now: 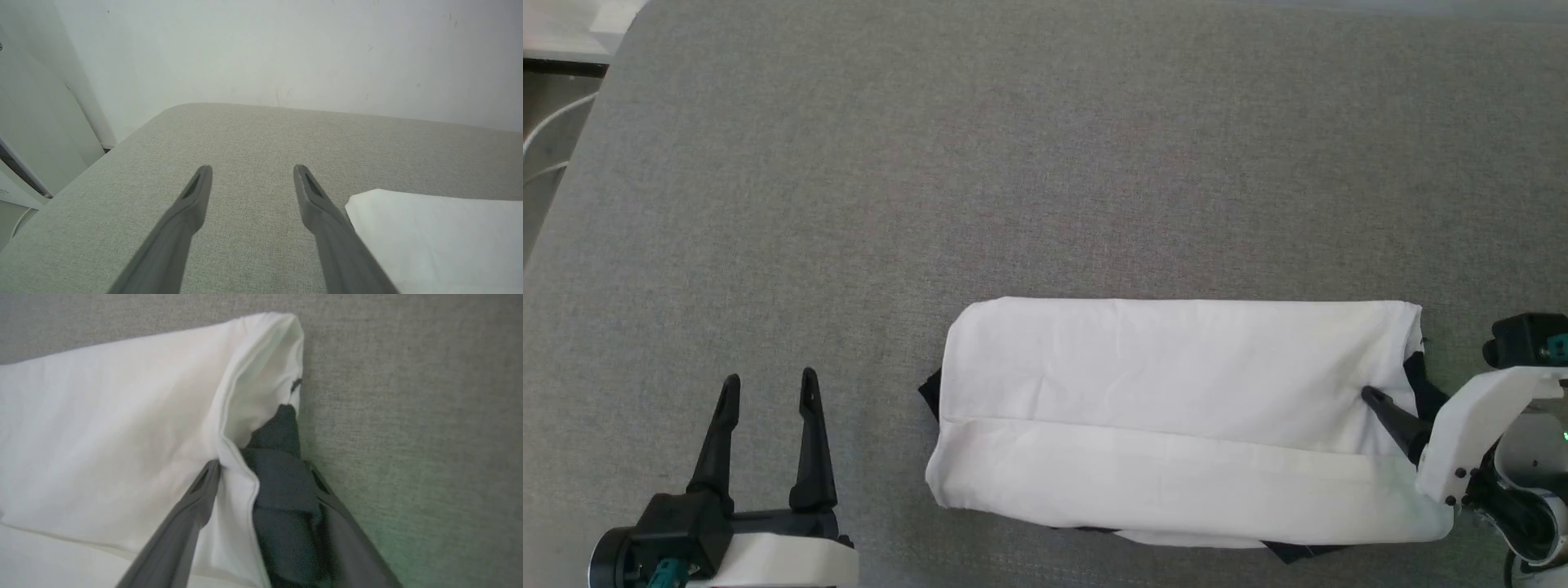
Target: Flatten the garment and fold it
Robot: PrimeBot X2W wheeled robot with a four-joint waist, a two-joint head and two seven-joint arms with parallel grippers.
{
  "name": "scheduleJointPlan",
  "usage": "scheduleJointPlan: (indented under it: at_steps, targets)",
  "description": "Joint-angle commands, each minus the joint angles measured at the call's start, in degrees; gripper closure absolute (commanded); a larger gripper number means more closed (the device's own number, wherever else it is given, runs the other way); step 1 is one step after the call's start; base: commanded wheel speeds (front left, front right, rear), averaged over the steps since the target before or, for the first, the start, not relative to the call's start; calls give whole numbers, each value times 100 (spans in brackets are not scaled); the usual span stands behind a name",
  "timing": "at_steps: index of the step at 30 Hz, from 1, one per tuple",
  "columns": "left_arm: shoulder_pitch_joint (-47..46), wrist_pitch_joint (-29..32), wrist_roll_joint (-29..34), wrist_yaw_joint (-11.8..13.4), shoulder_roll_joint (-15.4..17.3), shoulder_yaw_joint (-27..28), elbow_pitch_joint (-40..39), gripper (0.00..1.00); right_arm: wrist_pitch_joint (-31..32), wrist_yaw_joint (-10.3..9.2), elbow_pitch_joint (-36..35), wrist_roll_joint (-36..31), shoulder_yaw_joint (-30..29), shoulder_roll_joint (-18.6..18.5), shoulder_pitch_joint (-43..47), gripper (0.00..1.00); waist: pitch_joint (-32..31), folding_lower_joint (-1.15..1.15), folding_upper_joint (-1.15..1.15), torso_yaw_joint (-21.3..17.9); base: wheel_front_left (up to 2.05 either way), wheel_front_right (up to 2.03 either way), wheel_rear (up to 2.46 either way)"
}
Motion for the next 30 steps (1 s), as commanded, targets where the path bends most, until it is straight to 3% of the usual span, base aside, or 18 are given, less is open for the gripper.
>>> scheduleJointPlan:
  at_steps: [1, 2, 4, 16, 26, 30]
  targets:
    - [-105, -27, 38, -65, -48, 38, 33, 0, 139, -12, 347, -35, 121, 111, 46, 0, 45, 1, 0, 21, 0, 0, 0]
    - [-113, -27, 41, -83, -54, 37, 45, 0, 132, -12, 387, -45, 131, 127, 24, 50, 48, 1, 0, 19, 0, 0, 0]
    - [-125, -27, 43, -109, -66, 38, 77, 0, 77, -12, 435, -78, 149, 143, -21, 100, 35, 1, 0, 5, 0, 0, 0]
    - [-67, -27, 54, -160, -162, 6, 241, 0, -304, -12, 525, -370, -371, 84, -147, 100, -328, 1, 0, -141, 0, 0, 0]
    - [57, -26, 181, -115, -106, -49, 331, 0, -264, -12, 556, -773, -1429, -56, -199, 100, -621, 1, 0, -227, 0, 0, 0]
    - [108, -5, 300, -69, -51, -112, 381, 0, -145, -12, 401, -815, -1426, -13, -216, 100, -751, 1, 0, -267, 0, 0, 0]
